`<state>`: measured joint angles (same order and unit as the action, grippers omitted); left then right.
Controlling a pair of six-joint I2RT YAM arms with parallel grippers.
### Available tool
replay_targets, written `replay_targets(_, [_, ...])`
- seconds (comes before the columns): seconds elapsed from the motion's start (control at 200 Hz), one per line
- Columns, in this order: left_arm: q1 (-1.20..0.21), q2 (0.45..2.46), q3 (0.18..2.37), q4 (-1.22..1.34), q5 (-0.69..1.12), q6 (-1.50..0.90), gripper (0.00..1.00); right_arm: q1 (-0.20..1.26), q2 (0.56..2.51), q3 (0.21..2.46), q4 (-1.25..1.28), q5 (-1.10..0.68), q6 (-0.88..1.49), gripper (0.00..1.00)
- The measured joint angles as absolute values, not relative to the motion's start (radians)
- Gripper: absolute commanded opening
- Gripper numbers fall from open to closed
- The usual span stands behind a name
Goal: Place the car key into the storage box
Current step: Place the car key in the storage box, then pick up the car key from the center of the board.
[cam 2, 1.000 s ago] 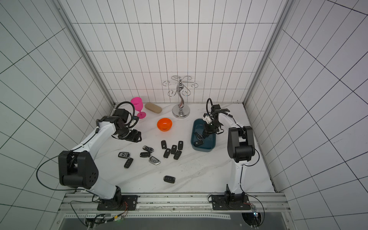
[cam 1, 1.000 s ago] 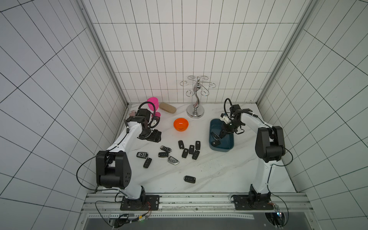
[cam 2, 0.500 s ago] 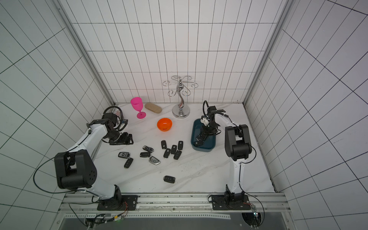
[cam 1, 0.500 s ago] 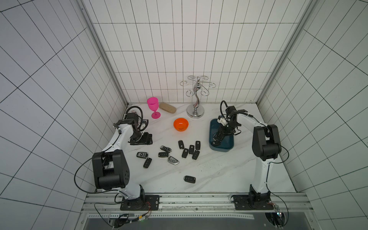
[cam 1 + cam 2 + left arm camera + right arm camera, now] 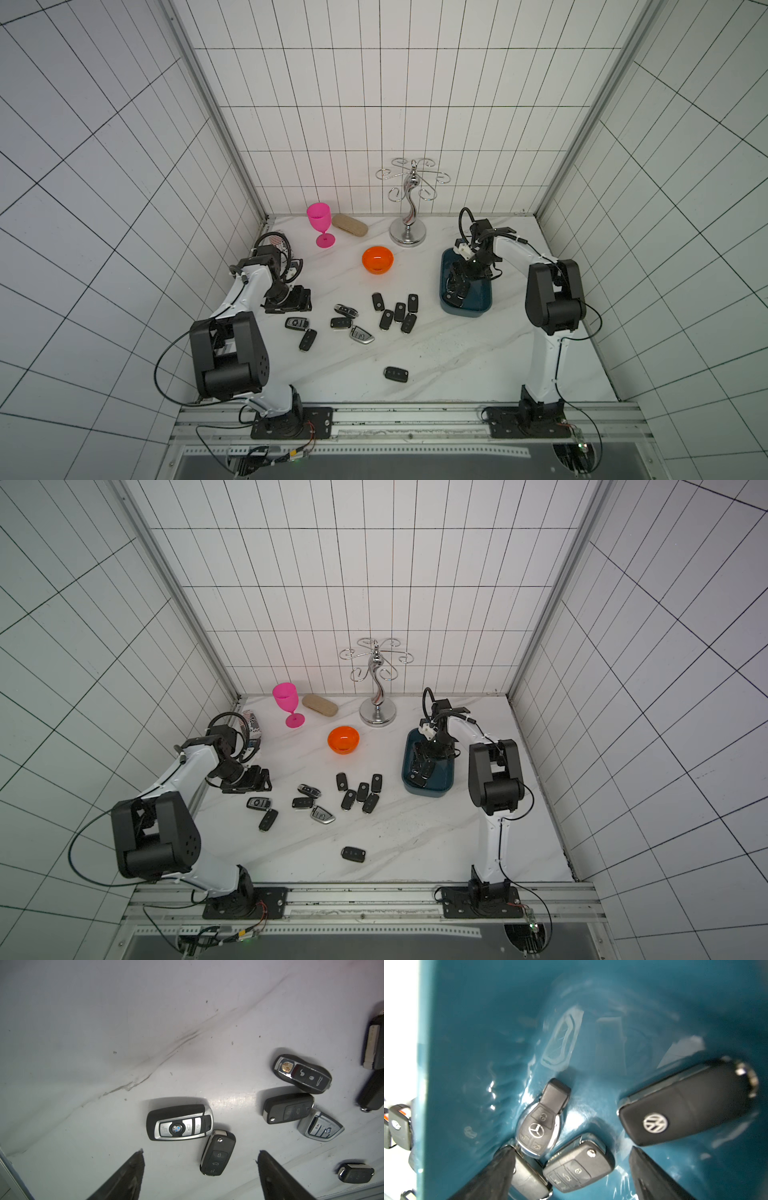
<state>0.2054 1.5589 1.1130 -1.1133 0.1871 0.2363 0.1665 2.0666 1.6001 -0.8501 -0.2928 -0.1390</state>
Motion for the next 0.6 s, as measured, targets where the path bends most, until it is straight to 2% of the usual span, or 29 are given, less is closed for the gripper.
replay_targets(0.28, [0.236,1.549,1.148,-1.1,0.153,0.299,0.79,0.167,1.993,1.604,-0.842,-0.299,-0.136,0.95])
replay_targets(0.415, [0.24,1.454,1.063,-1.034,0.186,0.52,0.78,0.167,1.957,1.606,-0.831,-0.317,-0.131,0.95])
replay_targets(0.6, [0.243,1.355,0.925,-1.039,0.209,0.951,0.8,0.166,1.944,1.606,-0.819,-0.331,-0.12,0.95])
